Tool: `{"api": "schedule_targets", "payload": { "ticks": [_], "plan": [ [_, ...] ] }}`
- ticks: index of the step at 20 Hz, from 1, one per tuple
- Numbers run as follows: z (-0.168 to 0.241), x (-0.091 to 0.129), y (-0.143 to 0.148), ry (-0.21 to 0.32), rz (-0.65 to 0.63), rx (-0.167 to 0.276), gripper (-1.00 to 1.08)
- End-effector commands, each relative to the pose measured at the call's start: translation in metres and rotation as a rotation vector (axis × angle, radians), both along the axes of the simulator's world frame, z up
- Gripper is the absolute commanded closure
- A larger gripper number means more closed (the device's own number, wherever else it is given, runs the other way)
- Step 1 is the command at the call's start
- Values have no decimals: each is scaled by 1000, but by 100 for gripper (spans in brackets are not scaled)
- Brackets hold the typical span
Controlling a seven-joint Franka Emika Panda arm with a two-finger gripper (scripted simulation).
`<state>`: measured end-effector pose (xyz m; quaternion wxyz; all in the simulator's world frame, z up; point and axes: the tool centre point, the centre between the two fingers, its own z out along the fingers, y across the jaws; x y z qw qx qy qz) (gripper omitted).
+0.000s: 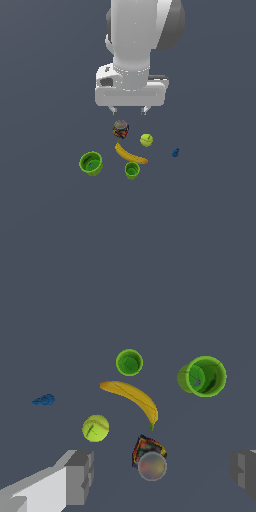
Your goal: Pick up a designated object from a clutter of objects.
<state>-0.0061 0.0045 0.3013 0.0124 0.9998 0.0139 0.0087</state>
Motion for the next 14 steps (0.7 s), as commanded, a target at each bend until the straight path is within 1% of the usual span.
{"api": "schedule_targets", "payload": {
  "ticks": [1, 7, 14],
  "plan": [
    [-14, -4, -3, 1, -21, 2, -92],
    [-58, -22, -13, 4, -96, 10, -92],
    [-119, -59, -27, 7, -210, 20, -92]
  ]
}}
